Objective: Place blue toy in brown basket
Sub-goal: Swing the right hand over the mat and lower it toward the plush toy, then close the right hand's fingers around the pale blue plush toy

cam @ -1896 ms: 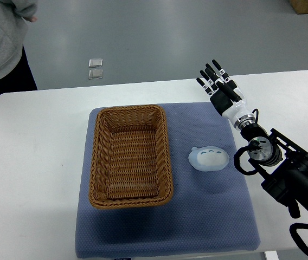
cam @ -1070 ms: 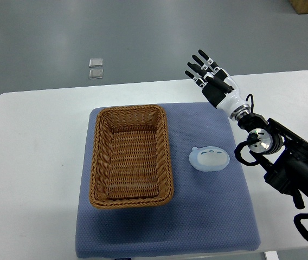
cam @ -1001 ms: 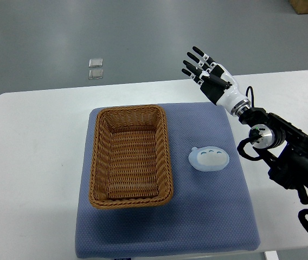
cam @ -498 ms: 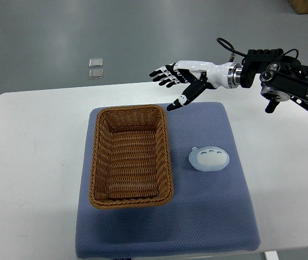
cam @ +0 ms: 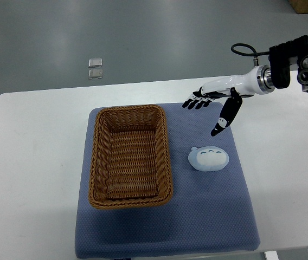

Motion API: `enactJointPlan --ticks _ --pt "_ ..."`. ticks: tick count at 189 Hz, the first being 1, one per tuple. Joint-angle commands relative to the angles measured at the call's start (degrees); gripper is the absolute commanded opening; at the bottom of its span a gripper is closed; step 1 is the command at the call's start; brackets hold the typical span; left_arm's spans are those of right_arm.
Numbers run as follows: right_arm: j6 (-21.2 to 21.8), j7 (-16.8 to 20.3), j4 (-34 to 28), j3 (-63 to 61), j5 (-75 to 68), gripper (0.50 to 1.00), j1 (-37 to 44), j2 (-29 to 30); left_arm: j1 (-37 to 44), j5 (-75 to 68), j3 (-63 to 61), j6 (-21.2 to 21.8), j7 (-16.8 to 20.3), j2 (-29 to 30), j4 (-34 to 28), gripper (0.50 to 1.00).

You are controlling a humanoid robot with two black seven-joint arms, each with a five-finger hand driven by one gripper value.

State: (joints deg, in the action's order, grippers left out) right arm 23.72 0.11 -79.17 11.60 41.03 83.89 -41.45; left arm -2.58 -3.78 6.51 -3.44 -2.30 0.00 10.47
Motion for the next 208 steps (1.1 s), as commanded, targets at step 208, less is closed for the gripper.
enactJointPlan --ticks 208 --pt "-13.61 -1.61 -1.25 -3.86 11.97 0.913 -18.93 0.76 -0.06 0.0 0.43 0.01 -0.17 0.0 -0.27 1.0"
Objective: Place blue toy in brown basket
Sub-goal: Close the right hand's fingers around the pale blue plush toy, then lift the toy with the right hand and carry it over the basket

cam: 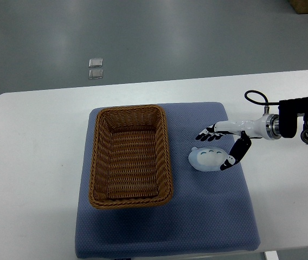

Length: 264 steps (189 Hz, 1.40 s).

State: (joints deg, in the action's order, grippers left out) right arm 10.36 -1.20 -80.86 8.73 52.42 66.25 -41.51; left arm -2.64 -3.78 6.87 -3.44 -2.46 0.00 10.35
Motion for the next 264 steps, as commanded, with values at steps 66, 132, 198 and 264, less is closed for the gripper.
enactJointPlan --ticks 66,132,198,264 --pt "-1.49 -1.0 2.64 -1.96 3.04 0.905 -4.11 2.66 0.0 0.0 -0.02 0.01 0.0 0.0 -0.07 1.0" --pt "-4.3 -2.4 5.28 -1.96 6.99 0.525 -5.96 4.6 0.0 0.0 0.07 0.01 0.0 0.0 -0.51 1.0" --pt "1.41 -2.49 0.89 -5.57 -0.12 0.5 7.31 0.03 0.0 0.08 0.16 0.01 0.0 0.0 -0.51 1.0" --pt "0.62 -2.4 5.89 -1.09 -7.16 0.5 18.3 16.45 0.0 0.08 -0.02 0.1 0.0 0.0 -0.68 1.0"
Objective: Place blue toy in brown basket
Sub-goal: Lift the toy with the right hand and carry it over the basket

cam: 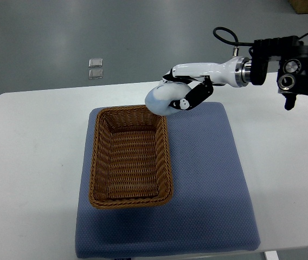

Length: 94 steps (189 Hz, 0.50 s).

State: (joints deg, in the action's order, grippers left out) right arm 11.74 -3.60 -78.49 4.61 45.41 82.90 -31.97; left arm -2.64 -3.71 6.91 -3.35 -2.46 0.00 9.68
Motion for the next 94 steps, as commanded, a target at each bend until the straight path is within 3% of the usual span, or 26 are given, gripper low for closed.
enactJointPlan --ticks 1,58,84,94 --pt "-0.75 -0.01 3.52 3.04 -0.15 0.5 1.66 6.92 0.0 0.02 -0.05 0.01 0.0 0.0 -0.01 1.0" --pt "-3.47 -0.1 18.46 6.03 0.02 0.5 -1.42 26.43 0.0 0.02 0.13 0.01 0.0 0.0 -0.1 1.0" --pt "-3.91 -0.1 22.77 6.03 0.64 0.5 -5.02 31.36 0.0 0.02 0.13 0.01 0.09 0.0 -0.1 1.0" --pt "-4.35 -0.1 23.73 6.03 0.82 0.521 -6.43 31.97 0.0 0.02 0.04 0.01 0.09 0.0 -0.1 1.0"
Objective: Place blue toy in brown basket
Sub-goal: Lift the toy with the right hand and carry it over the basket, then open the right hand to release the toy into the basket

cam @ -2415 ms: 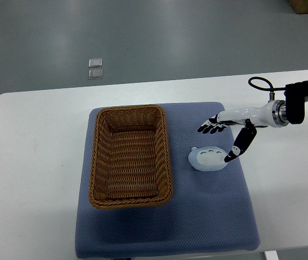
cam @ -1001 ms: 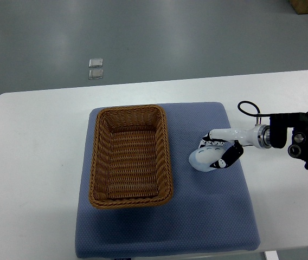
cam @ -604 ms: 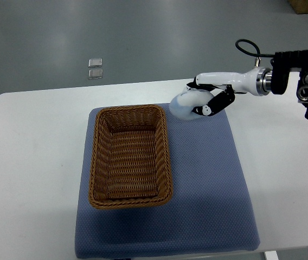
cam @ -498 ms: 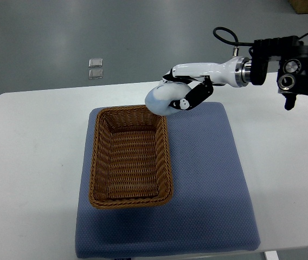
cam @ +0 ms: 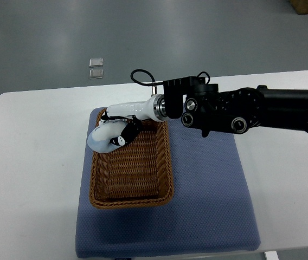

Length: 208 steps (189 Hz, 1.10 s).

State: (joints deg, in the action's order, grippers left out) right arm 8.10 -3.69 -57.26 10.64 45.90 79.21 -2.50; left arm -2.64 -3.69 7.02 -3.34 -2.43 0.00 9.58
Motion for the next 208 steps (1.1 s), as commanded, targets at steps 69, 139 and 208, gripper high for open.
enactJointPlan --ticks 69,139,208 --pt "-1.68 0.0 6.37 0.09 3.84 0.666 -7.49 2.5 0.0 -0.01 -0.07 0.0 0.05 0.0 -0.08 1.0" --pt "-0.98 -0.09 6.37 -0.88 2.79 0.911 -7.31 2.5 0.09 -0.01 -0.07 0.0 0.05 0.0 -0.17 1.0" --pt "6.58 -1.23 4.08 -16.26 -6.35 0.911 -2.04 -5.94 0.09 -0.01 -0.16 0.0 -0.03 0.0 -0.08 1.0"
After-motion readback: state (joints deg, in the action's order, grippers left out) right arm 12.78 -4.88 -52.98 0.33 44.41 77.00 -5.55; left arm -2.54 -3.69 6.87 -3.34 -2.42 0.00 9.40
